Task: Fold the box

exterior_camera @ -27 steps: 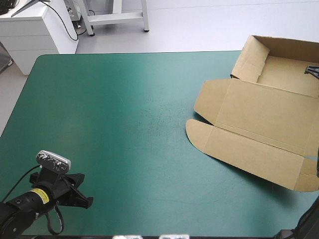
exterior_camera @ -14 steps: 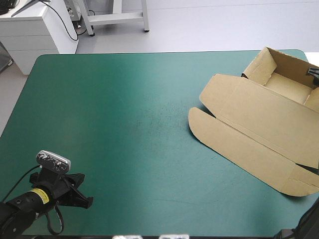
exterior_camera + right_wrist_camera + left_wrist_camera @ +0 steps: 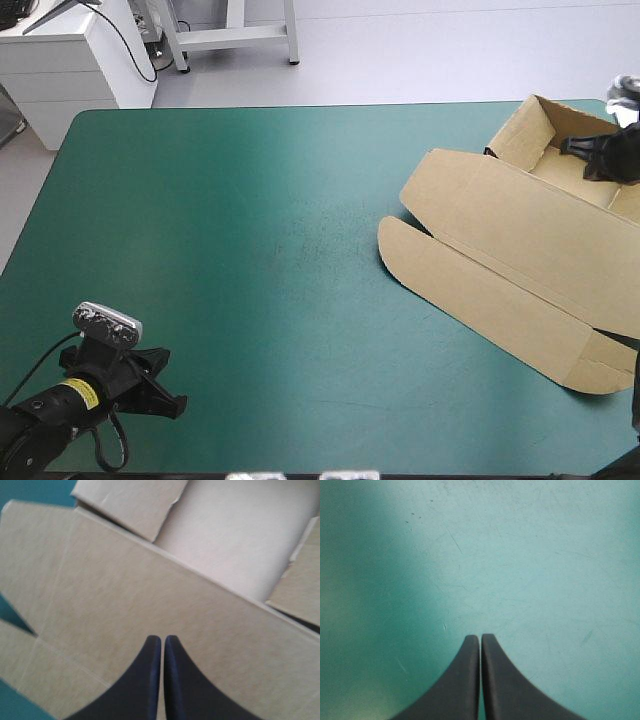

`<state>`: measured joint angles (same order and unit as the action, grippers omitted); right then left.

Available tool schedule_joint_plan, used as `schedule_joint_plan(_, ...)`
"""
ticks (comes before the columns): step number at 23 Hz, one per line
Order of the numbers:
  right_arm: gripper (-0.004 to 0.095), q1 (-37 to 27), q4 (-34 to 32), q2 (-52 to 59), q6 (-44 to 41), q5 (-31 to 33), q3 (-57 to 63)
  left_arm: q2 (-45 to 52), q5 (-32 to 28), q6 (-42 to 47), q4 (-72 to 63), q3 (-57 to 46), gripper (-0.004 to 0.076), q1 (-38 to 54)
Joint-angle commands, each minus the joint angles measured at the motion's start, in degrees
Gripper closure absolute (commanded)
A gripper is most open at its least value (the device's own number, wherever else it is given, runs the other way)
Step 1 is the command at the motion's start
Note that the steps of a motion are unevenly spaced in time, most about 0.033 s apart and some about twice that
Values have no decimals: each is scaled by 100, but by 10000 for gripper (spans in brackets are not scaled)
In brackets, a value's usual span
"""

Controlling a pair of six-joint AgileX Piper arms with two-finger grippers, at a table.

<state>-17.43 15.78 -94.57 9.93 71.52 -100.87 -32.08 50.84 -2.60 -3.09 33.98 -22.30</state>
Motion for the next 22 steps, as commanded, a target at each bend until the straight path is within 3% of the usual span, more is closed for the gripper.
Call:
schedule_joint_plan(1,923,896,-40,1001,274,-325,589,-2,-320,-1,-51,156,731,3)
schedule_joint_plan(4,924,2123,-725,1971,261,-863,1365,6,-308,35,-74,156,731,3)
schedule_joint_plan(7,924,2882,-872,3109,326,-1496,2470,249,-489,35,-74,105,731,3)
schedule_joint_plan(13,924,2966,-936,5609,404,-3433,5075,1510,-586,-103,-35,-86,731,3)
schedule_joint_plan(22,924,2966,-1077,7494,248,-4321,6746,2685,-561,-476,-37,-448,731,3)
